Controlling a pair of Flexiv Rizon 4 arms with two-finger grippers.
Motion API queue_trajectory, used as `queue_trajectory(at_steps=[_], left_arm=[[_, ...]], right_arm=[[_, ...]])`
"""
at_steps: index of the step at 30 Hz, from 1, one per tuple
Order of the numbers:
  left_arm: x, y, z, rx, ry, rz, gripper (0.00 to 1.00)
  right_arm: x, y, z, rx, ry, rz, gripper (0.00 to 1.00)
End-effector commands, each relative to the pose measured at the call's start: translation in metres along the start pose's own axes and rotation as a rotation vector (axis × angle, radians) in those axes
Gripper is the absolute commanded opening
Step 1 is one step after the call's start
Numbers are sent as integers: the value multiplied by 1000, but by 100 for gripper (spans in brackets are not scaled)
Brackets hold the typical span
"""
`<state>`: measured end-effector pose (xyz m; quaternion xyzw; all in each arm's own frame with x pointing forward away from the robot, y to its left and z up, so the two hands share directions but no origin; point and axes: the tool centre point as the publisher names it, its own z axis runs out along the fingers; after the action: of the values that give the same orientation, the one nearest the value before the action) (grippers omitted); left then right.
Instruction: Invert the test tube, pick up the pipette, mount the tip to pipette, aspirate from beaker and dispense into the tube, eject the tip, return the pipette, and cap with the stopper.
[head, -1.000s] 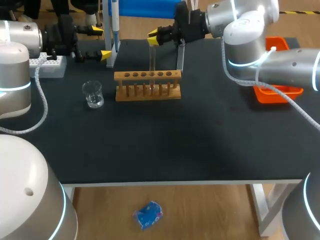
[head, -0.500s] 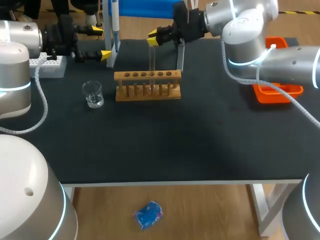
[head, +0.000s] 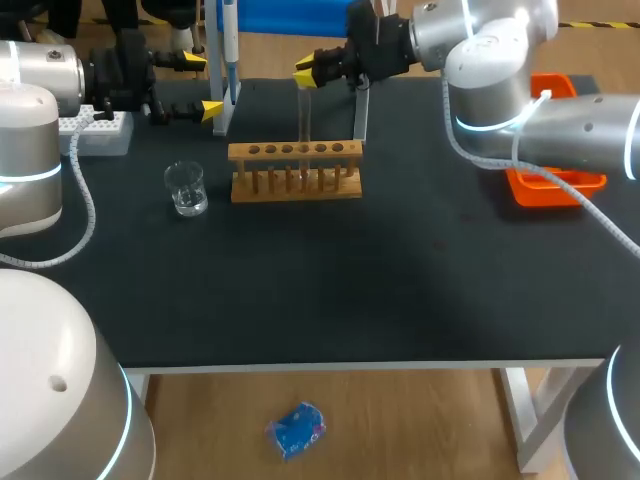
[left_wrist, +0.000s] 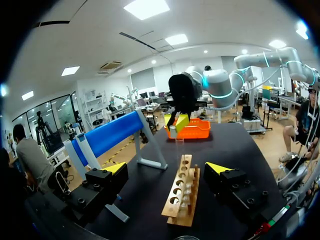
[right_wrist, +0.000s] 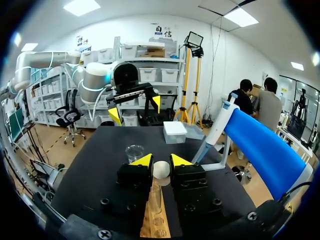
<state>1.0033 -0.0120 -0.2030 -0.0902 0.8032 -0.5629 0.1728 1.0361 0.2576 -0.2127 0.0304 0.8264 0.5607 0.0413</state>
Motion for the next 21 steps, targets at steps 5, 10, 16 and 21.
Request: queue_trajectory(at_steps=[5, 10, 16, 21], left_arm=[[-1, 0, -1, -2, 4, -1, 100], [-1, 0, -1, -2, 4, -1, 100], [-1, 0, -1, -2, 4, -1, 100], [-1, 0, -1, -2, 4, -1, 100]], right_arm=[[7, -3, 1, 1, 4, 9, 0], [7, -9, 2, 5, 5, 18, 0], [7, -12, 1, 9, 5, 22, 0], [8, -15, 2, 16, 5, 30, 0]])
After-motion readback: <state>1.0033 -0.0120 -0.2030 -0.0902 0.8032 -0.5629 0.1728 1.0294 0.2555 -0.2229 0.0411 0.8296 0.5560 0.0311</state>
